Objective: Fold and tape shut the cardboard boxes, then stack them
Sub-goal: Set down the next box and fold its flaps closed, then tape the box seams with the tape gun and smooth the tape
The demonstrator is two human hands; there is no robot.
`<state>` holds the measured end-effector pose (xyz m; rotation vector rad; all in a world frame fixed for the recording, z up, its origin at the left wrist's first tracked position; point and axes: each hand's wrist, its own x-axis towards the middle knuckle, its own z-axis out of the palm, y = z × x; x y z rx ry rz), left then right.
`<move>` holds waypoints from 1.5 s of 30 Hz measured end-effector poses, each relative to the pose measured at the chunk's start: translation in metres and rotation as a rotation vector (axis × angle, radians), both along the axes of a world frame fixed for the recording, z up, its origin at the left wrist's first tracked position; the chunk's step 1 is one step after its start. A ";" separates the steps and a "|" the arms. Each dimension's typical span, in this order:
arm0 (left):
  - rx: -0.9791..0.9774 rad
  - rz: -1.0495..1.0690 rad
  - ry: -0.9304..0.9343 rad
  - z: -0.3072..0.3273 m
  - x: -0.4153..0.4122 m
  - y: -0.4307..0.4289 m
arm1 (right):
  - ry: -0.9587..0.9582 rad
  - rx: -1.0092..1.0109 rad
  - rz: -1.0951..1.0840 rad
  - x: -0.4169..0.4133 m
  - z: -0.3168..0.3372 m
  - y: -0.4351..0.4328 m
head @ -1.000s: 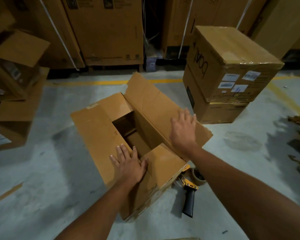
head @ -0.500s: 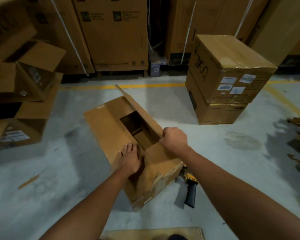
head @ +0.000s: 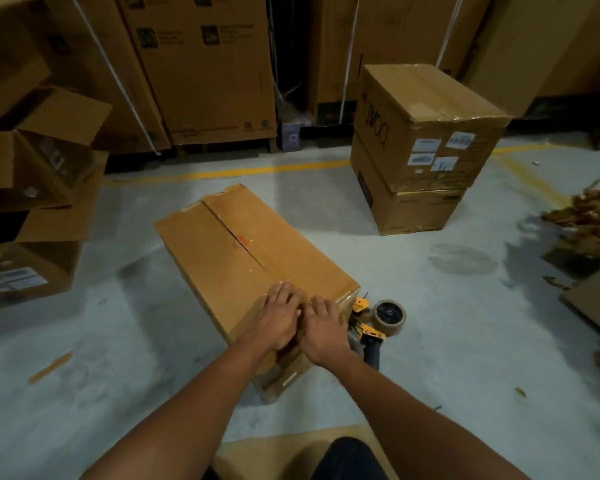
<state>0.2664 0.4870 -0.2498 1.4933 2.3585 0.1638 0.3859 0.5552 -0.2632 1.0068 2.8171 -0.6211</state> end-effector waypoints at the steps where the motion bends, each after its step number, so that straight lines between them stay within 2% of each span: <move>1: 0.009 -0.025 0.005 0.000 0.004 0.010 | 0.042 -0.014 -0.021 0.003 -0.005 0.005; 6: 0.046 -0.111 0.061 -0.002 0.011 0.064 | 0.358 0.012 -0.223 0.027 -0.031 0.039; 8: 0.040 -0.143 0.085 -0.009 0.013 0.085 | 0.442 -0.005 -0.374 0.037 -0.041 0.052; 10: 0.012 -0.183 0.091 -0.019 0.015 0.103 | 0.497 -0.109 -0.588 0.046 -0.054 0.065; 13: 0.007 -0.207 0.102 -0.035 0.014 0.124 | 0.407 -0.282 -0.845 0.057 -0.077 0.085; 18: 0.108 -0.217 0.167 -0.052 0.008 0.134 | 0.059 -0.417 -0.985 0.062 -0.115 0.104; 20: 0.147 -0.211 0.183 -0.057 0.007 0.134 | 0.014 -0.507 -1.069 0.059 -0.133 0.109; 24: 0.192 -0.191 0.209 -0.062 0.007 0.132 | 0.011 -0.636 -1.048 0.060 -0.146 0.122; 26: 0.184 -0.187 0.235 -0.063 0.008 0.133 | 0.071 -0.834 -1.127 0.061 -0.147 0.128; 28: 0.158 -0.200 0.263 -0.060 0.007 0.135 | 0.173 -1.235 -1.231 0.059 -0.137 0.130; 29: 0.129 -0.219 0.266 -0.056 0.006 0.136 | 0.205 -1.370 -1.260 0.059 -0.129 0.130; 30: 0.090 -0.251 0.262 -0.050 0.003 0.138 | 0.226 -1.422 -1.289 0.060 -0.122 0.132; 33: -0.047 -0.364 0.231 -0.027 -0.007 0.144 | 0.345 -1.416 -1.352 0.066 -0.100 0.139; 36: -0.131 -0.325 0.063 -0.011 -0.014 0.144 | 0.532 -1.406 -1.384 0.067 -0.078 0.138; 39: 0.037 -0.142 -0.234 0.000 -0.015 0.133 | 0.644 -1.321 -1.368 0.074 -0.054 0.135; 41: 0.196 -0.025 -0.356 0.014 -0.014 0.122 | 0.684 -1.255 -1.319 0.080 -0.033 0.131; 45: 0.294 0.097 -0.357 0.045 -0.013 0.089 | 0.749 -1.194 -1.208 0.081 0.014 0.118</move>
